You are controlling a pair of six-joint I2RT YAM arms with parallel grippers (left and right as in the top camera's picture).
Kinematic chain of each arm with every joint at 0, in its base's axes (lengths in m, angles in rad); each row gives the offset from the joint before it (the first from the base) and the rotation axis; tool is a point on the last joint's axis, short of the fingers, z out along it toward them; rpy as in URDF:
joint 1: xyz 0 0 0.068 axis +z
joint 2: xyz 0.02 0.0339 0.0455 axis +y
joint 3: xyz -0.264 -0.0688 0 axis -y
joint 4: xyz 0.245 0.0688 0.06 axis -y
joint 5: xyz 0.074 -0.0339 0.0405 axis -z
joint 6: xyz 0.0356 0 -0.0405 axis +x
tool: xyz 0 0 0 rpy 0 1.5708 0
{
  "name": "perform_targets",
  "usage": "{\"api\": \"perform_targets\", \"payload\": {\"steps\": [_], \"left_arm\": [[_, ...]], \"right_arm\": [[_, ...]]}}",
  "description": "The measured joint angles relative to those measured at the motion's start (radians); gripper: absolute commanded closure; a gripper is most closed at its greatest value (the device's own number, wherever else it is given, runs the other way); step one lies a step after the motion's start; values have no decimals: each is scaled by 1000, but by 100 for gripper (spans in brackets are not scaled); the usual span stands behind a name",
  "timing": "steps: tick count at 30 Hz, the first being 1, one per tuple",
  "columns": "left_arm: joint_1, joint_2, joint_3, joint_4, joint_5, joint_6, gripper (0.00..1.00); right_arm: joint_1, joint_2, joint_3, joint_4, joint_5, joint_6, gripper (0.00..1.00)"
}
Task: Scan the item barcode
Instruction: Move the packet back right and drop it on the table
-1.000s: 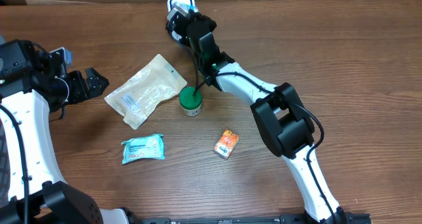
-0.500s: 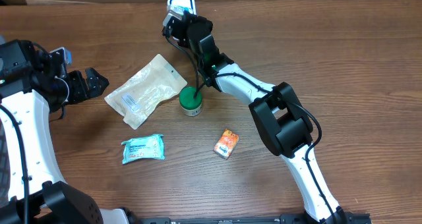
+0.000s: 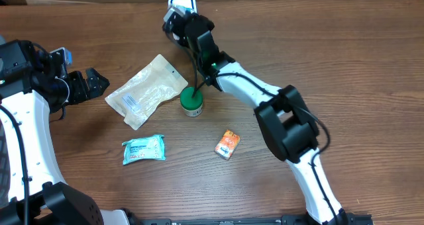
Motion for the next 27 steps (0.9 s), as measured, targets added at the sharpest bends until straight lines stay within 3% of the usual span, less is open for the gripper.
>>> {"api": "perform_targets", "payload": {"steps": [6,13,19,27], "left_arm": [[0,0,0,0,0,0,0],[0,0,-1,0,0,0,1],[0,0,-1,0,0,0,0],[0,0,-1,0,0,0,0]], "right_arm": [[0,-238,-3,-288,-8,253,96],[-55,-570,5,-758,-69,629,96],[-195,-666,17,-1225,-129,920,96],[-455,-665,-93,-1423,-286,1075,96]]}}
